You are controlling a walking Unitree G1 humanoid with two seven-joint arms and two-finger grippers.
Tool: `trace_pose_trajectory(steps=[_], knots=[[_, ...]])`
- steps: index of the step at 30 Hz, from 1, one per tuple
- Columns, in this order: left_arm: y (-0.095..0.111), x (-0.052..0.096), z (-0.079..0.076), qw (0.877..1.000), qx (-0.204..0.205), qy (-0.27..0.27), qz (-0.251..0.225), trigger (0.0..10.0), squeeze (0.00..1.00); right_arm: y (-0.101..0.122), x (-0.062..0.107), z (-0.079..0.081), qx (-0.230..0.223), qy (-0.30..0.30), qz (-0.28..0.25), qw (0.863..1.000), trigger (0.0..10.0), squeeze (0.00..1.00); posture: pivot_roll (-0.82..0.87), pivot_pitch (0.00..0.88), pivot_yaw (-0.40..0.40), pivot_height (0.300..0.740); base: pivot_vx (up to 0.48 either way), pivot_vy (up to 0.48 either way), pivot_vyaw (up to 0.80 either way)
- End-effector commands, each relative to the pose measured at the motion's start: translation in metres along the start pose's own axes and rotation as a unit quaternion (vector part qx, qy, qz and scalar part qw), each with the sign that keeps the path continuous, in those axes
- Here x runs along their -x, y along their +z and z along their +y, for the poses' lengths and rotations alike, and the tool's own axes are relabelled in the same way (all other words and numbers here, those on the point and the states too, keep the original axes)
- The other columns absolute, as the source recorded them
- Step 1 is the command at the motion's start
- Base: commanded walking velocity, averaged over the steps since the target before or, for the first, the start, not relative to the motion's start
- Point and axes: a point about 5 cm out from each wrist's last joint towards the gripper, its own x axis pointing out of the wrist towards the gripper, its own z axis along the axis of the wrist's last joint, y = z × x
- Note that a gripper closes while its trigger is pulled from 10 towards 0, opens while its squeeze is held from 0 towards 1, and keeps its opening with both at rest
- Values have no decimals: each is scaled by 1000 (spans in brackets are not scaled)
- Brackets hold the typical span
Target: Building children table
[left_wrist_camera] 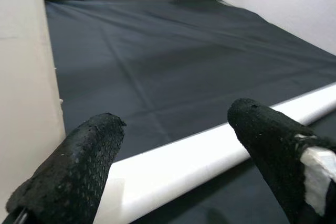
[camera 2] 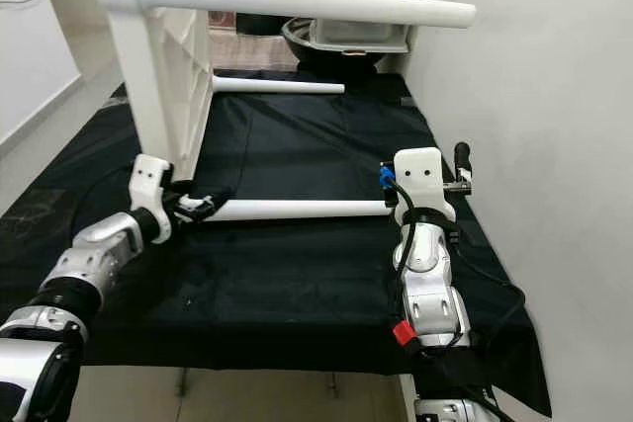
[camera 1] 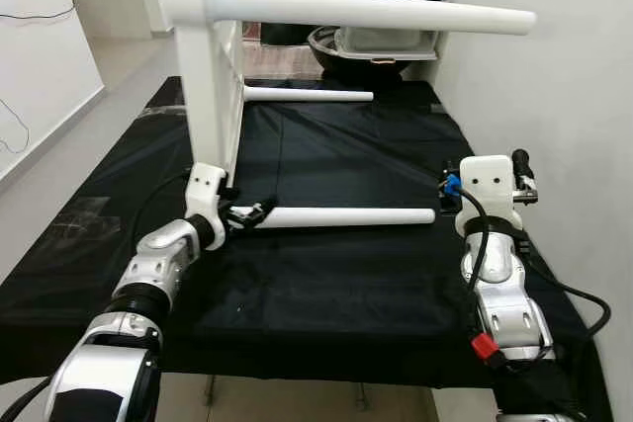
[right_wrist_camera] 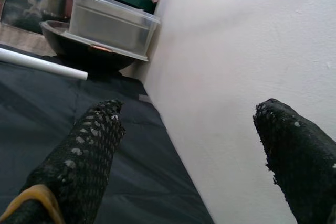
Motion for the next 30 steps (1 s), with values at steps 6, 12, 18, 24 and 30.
trace_pose_trajectory(steps=[6, 12, 18, 24, 30], knots=[[10, 13, 27, 997, 0, 70, -41, 10000, 0, 19, -9, -15, 50, -23, -57, 997, 10000, 0, -37, 0, -48, 740, 0, 0, 0], [4, 13, 21, 997, 0, 60, -45, 10000, 0, 79, -19, -45, 215, -105, -235, 942, 10000, 0, -48, 0, -48, 740, 0, 0, 0], [4, 10, 17, 997, 3, 56, -48, 10000, 0, 82, -15, -35, 232, -83, -261, 933, 10000, 0, -49, 0, -52, 740, 0, 0, 0], [7, 7, 18, 997, 0, 57, -47, 10000, 0, 80, 2, -14, 221, -45, -283, 932, 10000, 0, -59, 0, -46, 740, 0, 0, 0], [11, 5, 19, 997, -1, 57, -48, 10000, 0, 80, 3, -12, 226, -43, -287, 930, 10000, 0, -64, 0, -45, 740, 0, 0, 0]])
